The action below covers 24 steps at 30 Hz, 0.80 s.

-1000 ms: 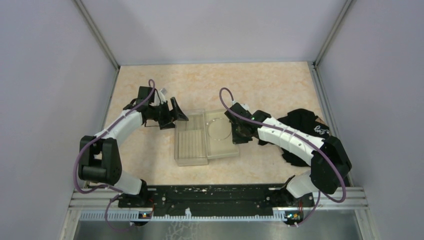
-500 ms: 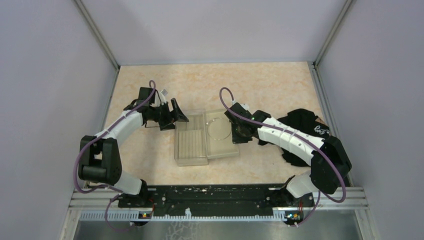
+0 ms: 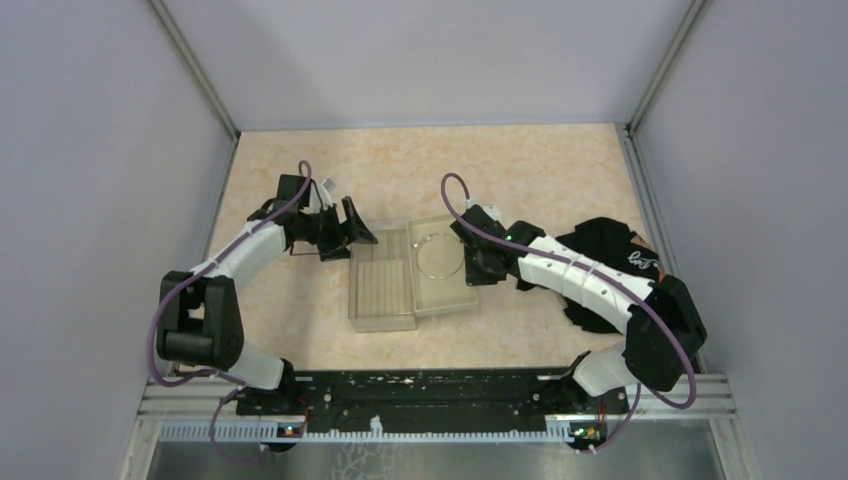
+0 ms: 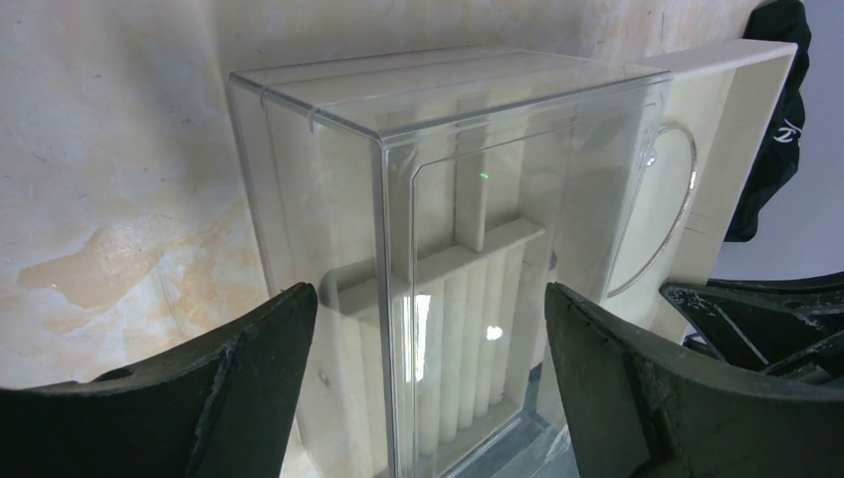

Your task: Organize the mixed jewelry

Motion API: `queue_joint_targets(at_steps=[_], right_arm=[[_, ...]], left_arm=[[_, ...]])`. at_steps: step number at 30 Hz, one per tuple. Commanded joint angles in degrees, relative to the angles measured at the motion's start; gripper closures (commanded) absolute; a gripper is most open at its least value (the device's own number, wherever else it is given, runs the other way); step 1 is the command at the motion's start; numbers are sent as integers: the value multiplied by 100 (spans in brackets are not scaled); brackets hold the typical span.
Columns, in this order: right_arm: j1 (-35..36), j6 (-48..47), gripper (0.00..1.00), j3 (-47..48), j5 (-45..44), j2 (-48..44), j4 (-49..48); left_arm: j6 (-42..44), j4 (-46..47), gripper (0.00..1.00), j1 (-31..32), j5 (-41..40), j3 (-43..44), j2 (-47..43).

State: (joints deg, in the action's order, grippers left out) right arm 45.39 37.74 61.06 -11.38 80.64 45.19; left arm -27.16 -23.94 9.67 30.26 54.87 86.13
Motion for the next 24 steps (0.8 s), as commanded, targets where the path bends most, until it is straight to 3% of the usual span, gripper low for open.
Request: queue_joint_targets(at_steps=[1, 24], right_arm=[[59, 98, 100, 173, -105, -306, -429], [-55, 376, 100, -146, 88, -550, -687]], left_arm=[[53, 109, 10, 79, 168, 23, -9], [70, 109, 10, 114, 229, 17, 47]])
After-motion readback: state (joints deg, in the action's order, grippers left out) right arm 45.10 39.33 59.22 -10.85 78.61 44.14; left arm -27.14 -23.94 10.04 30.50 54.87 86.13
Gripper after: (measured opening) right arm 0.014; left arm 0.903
